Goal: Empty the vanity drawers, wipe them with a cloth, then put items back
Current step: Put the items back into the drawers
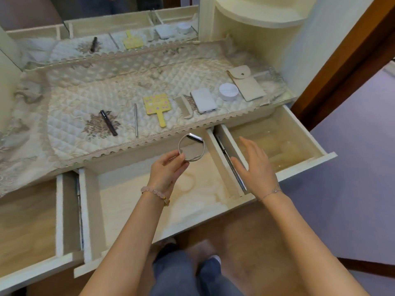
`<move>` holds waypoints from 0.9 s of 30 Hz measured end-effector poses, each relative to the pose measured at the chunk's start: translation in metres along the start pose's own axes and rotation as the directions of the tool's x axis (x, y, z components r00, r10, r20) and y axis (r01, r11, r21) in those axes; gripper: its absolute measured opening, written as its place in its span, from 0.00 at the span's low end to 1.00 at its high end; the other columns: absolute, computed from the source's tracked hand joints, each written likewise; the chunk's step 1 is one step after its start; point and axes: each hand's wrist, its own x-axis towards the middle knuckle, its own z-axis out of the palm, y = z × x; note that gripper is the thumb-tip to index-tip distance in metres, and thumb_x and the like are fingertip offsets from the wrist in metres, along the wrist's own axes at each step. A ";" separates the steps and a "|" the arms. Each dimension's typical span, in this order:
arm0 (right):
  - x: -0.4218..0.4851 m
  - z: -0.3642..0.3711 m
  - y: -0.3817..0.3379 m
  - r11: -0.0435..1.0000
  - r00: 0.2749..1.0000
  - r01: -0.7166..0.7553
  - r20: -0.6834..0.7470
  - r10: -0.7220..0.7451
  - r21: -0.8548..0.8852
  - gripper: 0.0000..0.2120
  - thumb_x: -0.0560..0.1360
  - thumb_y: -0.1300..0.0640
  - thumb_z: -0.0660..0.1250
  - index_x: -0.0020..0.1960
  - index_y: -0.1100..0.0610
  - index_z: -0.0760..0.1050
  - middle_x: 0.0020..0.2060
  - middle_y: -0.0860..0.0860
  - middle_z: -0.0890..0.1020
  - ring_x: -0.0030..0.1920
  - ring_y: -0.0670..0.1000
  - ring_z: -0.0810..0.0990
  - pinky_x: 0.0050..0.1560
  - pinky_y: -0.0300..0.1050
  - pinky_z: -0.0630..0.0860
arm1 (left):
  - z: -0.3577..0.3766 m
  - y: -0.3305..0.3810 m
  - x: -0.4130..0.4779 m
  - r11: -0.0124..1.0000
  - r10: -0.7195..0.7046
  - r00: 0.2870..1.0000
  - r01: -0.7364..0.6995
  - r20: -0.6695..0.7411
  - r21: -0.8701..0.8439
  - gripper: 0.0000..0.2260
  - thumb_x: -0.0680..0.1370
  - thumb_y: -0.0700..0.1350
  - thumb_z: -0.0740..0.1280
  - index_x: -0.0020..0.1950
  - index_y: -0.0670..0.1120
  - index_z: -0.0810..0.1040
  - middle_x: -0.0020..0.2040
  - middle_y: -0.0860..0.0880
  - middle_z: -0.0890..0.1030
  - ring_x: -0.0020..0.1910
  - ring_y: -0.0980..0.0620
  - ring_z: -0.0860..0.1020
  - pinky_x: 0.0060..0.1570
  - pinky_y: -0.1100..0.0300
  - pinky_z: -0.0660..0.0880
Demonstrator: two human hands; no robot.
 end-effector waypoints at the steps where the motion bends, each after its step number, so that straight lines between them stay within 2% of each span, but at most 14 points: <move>1: 0.003 -0.002 0.005 1.000 1.000 -0.001 0.002 0.001 0.006 0.26 0.77 0.49 0.61 0.73 0.54 0.59 0.70 0.50 0.66 0.69 0.49 0.63 0.66 0.37 0.57 | 0.004 -0.002 0.000 1.000 0.002 1.000 -0.002 -0.009 0.001 0.07 0.74 0.35 0.67 0.52 0.37 0.77 0.48 0.42 0.81 0.47 0.49 0.81 0.41 0.65 0.78; 5: 0.022 -0.003 0.023 1.000 1.000 0.008 0.024 -0.008 0.012 0.27 0.77 0.49 0.61 0.73 0.54 0.59 0.70 0.50 0.66 0.69 0.49 0.63 0.65 0.36 0.56 | 0.016 -0.005 0.010 1.000 0.013 0.998 -0.014 -0.057 -0.016 0.05 0.74 0.35 0.68 0.50 0.39 0.78 0.47 0.42 0.81 0.45 0.50 0.81 0.41 0.65 0.78; 10: 0.060 0.003 0.039 1.000 0.998 0.009 0.069 -0.010 0.021 0.27 0.78 0.48 0.59 0.73 0.54 0.58 0.71 0.50 0.65 0.71 0.49 0.61 0.67 0.39 0.56 | 0.028 -0.004 0.036 0.999 0.003 0.993 -0.009 -0.117 -0.050 0.10 0.74 0.34 0.68 0.54 0.37 0.75 0.49 0.41 0.80 0.46 0.49 0.81 0.40 0.66 0.78; 14: 0.105 0.014 0.045 0.998 0.991 0.019 0.133 -0.027 0.055 0.27 0.78 0.49 0.60 0.73 0.55 0.58 0.71 0.50 0.65 0.71 0.49 0.61 0.67 0.37 0.56 | 0.037 0.000 0.063 0.998 0.011 0.988 -0.020 -0.156 -0.055 0.06 0.74 0.35 0.68 0.50 0.40 0.77 0.49 0.42 0.81 0.47 0.50 0.81 0.42 0.65 0.79; 19: 0.166 0.037 0.048 0.994 0.981 0.025 0.190 -0.044 0.104 0.27 0.78 0.51 0.61 0.73 0.58 0.59 0.70 0.53 0.66 0.71 0.52 0.62 0.70 0.44 0.59 | 0.043 0.007 0.099 0.998 0.011 0.984 -0.022 -0.180 -0.059 0.04 0.74 0.34 0.68 0.48 0.40 0.77 0.47 0.43 0.81 0.46 0.50 0.81 0.43 0.64 0.79; 24: 0.220 0.061 0.053 0.983 0.970 -0.048 0.245 0.004 0.176 0.26 0.77 0.52 0.62 0.72 0.58 0.60 0.69 0.54 0.68 0.69 0.51 0.65 0.65 0.40 0.60 | 0.049 0.008 0.124 0.998 0.015 0.978 -0.028 -0.207 -0.060 0.07 0.74 0.36 0.68 0.51 0.39 0.78 0.46 0.44 0.83 0.46 0.51 0.82 0.44 0.63 0.79; 27: 0.250 0.076 0.057 0.960 0.959 -0.146 0.274 0.077 0.240 0.25 0.76 0.52 0.63 0.70 0.59 0.63 0.66 0.56 0.70 0.65 0.53 0.69 0.62 0.43 0.65 | 0.052 0.006 0.134 0.997 0.019 0.973 -0.035 -0.232 -0.064 0.09 0.74 0.36 0.69 0.54 0.38 0.77 0.47 0.44 0.82 0.46 0.51 0.81 0.43 0.64 0.79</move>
